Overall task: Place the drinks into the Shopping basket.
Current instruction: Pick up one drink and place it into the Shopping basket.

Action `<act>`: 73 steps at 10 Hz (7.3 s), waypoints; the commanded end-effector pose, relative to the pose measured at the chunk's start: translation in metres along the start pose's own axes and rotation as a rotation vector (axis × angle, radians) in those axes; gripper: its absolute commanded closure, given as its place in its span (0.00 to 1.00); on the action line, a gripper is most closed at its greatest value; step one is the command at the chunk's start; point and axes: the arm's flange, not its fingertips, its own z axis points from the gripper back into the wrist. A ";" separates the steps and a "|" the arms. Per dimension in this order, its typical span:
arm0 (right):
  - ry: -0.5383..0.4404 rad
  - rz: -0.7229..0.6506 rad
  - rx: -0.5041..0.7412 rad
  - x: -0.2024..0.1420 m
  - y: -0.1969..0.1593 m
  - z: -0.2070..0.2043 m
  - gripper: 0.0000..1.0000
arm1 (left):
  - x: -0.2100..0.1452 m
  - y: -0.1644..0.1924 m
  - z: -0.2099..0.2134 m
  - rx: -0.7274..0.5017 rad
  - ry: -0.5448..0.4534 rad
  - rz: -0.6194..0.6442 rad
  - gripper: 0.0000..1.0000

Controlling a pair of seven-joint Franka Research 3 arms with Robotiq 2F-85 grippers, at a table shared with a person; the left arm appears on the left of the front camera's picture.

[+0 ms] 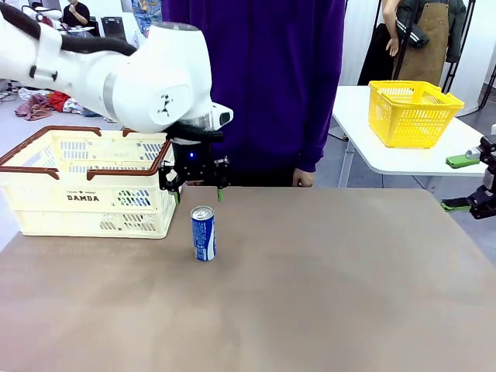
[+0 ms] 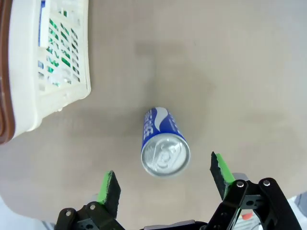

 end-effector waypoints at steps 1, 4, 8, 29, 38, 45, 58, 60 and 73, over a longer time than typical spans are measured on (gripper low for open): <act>-0.001 -0.011 0.011 0.000 0.003 0.000 0.00 | 0.001 -0.002 -0.023 0.005 -0.004 0.029 0.00; -0.001 -0.011 0.011 0.000 0.003 0.000 0.00 | -0.009 -0.006 -0.047 0.013 0.027 0.038 0.00; -0.001 -0.011 0.011 0.000 0.003 0.000 0.00 | -0.014 -0.009 -0.067 0.030 0.029 0.034 0.00; -0.001 -0.011 0.011 0.000 0.003 0.000 0.00 | -0.008 0.007 0.014 -0.054 0.095 -0.044 1.00; -0.001 -0.011 0.011 0.000 0.003 0.000 0.00 | -0.020 0.015 0.120 -0.117 -0.112 -0.133 1.00; -0.001 -0.011 0.011 0.000 0.003 0.000 0.00 | 0.019 0.074 0.180 -0.099 -0.267 -0.015 1.00; -0.001 -0.011 0.011 0.000 0.003 0.000 0.00 | 0.184 0.349 0.041 -0.157 -0.163 0.213 1.00; -0.001 -0.011 0.011 0.000 0.003 0.000 0.00 | 0.180 0.340 0.015 -0.156 -0.104 0.187 1.00; -0.001 -0.011 0.011 0.000 0.003 0.000 0.00 | 0.168 0.315 -0.053 -0.030 0.033 0.176 1.00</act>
